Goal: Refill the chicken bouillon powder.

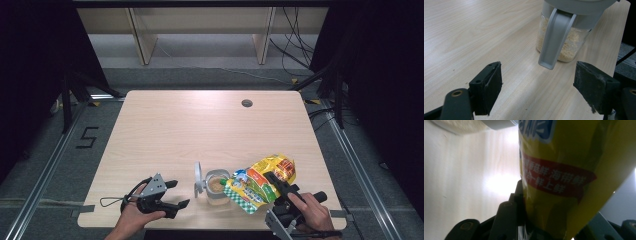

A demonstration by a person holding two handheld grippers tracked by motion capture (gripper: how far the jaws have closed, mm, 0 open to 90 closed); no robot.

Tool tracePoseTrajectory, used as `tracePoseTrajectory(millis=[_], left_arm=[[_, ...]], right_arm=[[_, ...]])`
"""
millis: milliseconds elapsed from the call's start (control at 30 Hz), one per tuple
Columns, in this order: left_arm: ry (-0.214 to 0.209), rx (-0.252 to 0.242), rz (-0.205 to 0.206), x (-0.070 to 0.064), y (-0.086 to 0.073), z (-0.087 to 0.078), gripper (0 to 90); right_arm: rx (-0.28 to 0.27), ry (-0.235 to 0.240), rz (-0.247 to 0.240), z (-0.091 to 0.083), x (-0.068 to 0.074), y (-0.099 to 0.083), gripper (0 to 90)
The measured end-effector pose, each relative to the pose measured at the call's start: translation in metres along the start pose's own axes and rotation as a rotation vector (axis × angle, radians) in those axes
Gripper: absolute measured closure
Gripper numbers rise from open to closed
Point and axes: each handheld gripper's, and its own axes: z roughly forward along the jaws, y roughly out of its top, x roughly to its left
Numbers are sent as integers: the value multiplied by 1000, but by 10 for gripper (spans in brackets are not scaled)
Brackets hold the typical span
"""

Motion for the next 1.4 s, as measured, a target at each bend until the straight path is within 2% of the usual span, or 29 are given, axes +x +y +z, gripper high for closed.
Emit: tracePoseTrajectory(millis=[33, 67, 100, 167, 200, 233, 300, 333, 367, 400, 433, 467, 500, 533, 567, 600, 633, 667, 800, 867, 900, 933, 967, 1000, 1033, 1067, 1167, 1267, 1400], left_arm=[[-9, -3, -6, 0, 0, 0, 219], [-9, -3, -6, 0, 0, 0, 219], [1, -3, -2, 0, 0, 0, 219], [0, -2, 10, 1, 0, 0, 219], [0, -1, 11, 1, 0, 0, 219], [0, -2, 11, 1, 0, 0, 219], [-6, -7, 0, 0, 0, 0, 219], [-2, -6, 18, 1, 0, 0, 219], [-4, 0, 28, 2, 1, -1, 219], [-11, -19, 7, 1, 0, 1, 219], [-11, -18, 8, 1, 0, 0, 219], [-11, -18, -11, 0, 0, 1, 219], [-7, -18, -4, 0, 0, 0, 219], [-10, -20, 13, 1, 0, 0, 220], [-10, -16, 17, 1, 0, 0, 219], [-10, -16, 17, 1, 0, 0, 219], [-10, -16, 17, 1, 0, 0, 219], [-8, -14, 12, 1, 0, 0, 219], [-9, -10, 16, 1, 1, 0, 219], [-7, -14, 3, 1, 0, 0, 219], [-5, -12, -4, 0, 0, 0, 220], [-6, -12, 9, 1, 0, 0, 219], [-7, -12, 6, 1, 0, 0, 220], [-7, -7, 19, 1, 1, 0, 219], [3, 4, 10, 1, 0, 0, 219], [6, 6, 13, 1, 0, -1, 219], [6, 7, 13, 1, 0, 0, 219], [-4, -10, 10, 1, 1, 0, 220], [-5, -6, 19, 1, 1, 0, 219]], right_arm=[[-5, 12, 27, 0, 1, -2, 680], [-11, 20, 95, 1, 4, -4, 680], [-14, 37, 131, 1, 5, -5, 680], [-33, 44, 124, 1, 2, -6, 680], [-27, 55, 191, 1, 7, -8, 681], [-50, 63, 150, 3, 3, -8, 680], [-54, 86, 237, 3, 8, -10, 681], [-68, 94, 227, 4, 7, -10, 681], [-65, 117, 279, 4, 10, -10, 681], [-76, 123, 247, 5, 8, -11, 681], [-89, 111, 272, 5, 9, -11, 681], [-93, 121, 277, 5, 8, -11, 682], [-95, 127, 318, 5, 10, -12, 681], [-106, 130, 307, 6, 8, -12, 682], [-106, 145, 347, 5, 8, -13, 682], [-120, 139, 343, 6, 5, -15, 682], [-126, 148, 375, 7, 5, -16, 682], [-113, 163, 445, 5, 8, -16, 682], [-116, 173, 475, 9, 7, -19, 693], [-120, 183, 462, 11, 6, -20, 695], [-116, 184, 480, 12, 7, -20, 696], [-115, 189, 498, 12, 8, -20, 696], [-123, 188, 478, 14, 7, -20, 696], [-112, 190, 506, 14, 8, -21, 696], [-127, 195, 507, 16, 6, -22, 696], [-127, 199, 544, 17, 7, -23, 697], [-140, 204, 554, 21, 5, -27, 697], [-161, 207, 605, 26, 5, -30, 697], [-206, 241, 694, 29, 6, -35, 699]])
